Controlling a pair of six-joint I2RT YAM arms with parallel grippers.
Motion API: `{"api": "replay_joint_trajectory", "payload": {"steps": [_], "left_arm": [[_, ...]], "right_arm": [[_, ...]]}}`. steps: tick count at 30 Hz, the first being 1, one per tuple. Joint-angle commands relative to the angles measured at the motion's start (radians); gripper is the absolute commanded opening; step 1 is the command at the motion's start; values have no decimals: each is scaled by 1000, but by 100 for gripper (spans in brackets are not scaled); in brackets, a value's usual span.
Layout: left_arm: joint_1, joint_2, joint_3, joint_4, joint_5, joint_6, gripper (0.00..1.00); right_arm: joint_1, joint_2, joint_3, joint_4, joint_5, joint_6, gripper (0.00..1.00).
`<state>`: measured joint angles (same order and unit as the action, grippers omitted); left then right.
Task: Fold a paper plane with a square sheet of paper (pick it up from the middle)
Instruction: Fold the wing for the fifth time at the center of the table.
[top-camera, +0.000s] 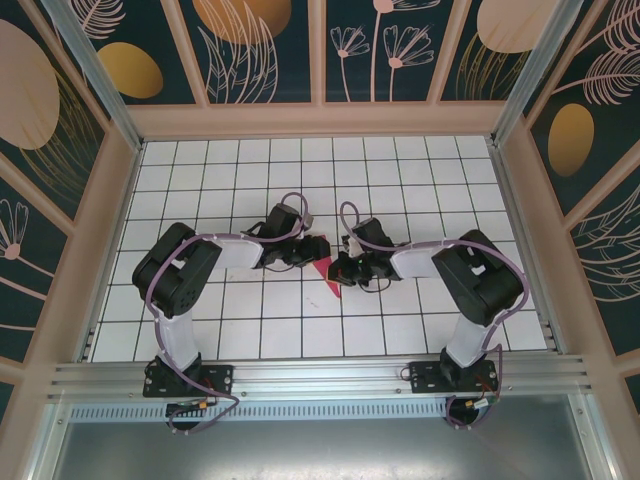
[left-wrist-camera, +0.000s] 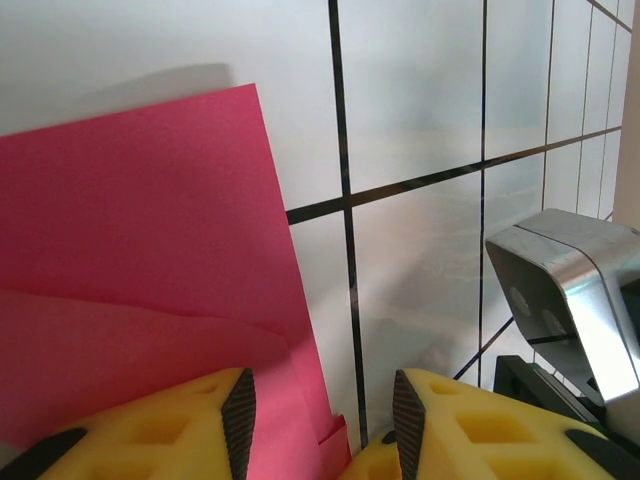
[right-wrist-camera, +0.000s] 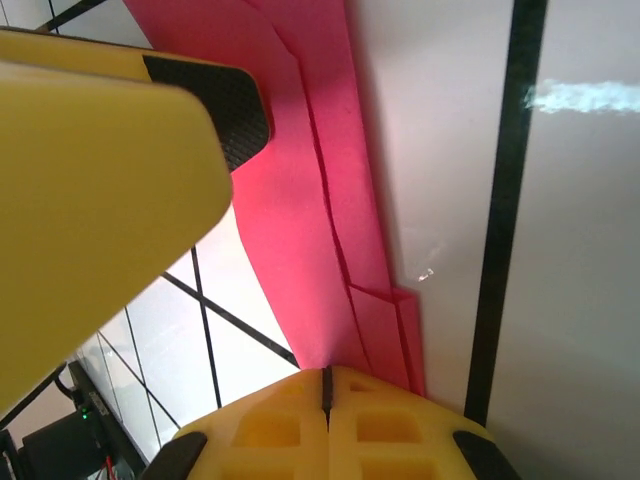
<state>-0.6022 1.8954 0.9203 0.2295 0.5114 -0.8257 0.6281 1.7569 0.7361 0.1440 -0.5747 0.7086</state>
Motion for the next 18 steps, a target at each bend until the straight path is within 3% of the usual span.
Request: {"api": "replay_joint_trajectory", "payload": {"steps": [1,10,18], "left_arm": [[-3,10,15,-68,-30,40,46],[-4,-160,-21,-3,-12,4,50],[-11,-163,-184,246,60,-164,26]], "right_arm": [[-10,47,-52,12,38,-10,0],[-12,76,-101,46,18,-3,0],[-11,70,-93,46,21,3,0]]}}
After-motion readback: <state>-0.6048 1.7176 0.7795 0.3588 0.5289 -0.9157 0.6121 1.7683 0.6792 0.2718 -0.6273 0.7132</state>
